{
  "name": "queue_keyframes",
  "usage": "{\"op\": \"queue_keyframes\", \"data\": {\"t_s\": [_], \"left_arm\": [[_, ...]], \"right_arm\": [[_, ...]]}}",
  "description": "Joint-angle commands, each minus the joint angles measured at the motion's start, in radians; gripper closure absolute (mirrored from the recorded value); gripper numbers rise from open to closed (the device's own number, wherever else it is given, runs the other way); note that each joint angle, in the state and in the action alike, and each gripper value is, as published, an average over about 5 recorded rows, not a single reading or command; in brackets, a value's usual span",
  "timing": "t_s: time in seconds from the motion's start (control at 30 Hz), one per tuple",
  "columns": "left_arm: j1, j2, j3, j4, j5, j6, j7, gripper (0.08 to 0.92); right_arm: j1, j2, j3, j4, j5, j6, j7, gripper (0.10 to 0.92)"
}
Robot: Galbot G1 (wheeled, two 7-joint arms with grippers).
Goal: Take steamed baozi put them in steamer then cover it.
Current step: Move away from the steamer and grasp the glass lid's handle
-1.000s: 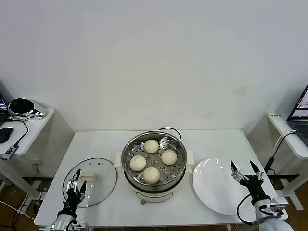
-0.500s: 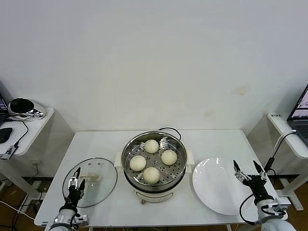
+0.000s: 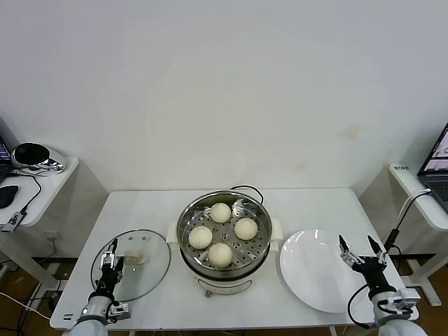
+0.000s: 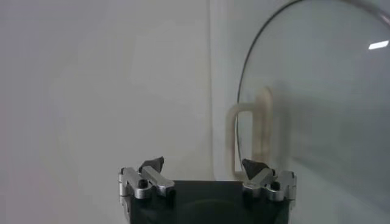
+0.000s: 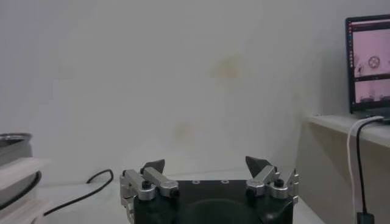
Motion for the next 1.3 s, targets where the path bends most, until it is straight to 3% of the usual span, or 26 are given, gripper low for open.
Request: {"op": "queue_keyframes", "data": {"t_s": [0.03,0.63,1.3], "left_arm": [[-0.028,-0.012,0.008,0.017,0.001,0.019,-0.001,0.177],[-0.091,-0.041,0.016,0.068,-0.033,0.084,-0.004,0.177],[-0.124,-0.039,0.035,0.132,-0.047,0.079,-0.023,0.198]], "right_arm": [[0.0,0.005,-0.001,-0.011,-0.019,0.007,-0.002,0.203],[-0.006,0.014,-0.002,-0.026,-0.032,0.016,-0.002,0.203],[0.003,0.018,-0.004,-0.046,-0.04,0.019,-0.002,0.203]]}}
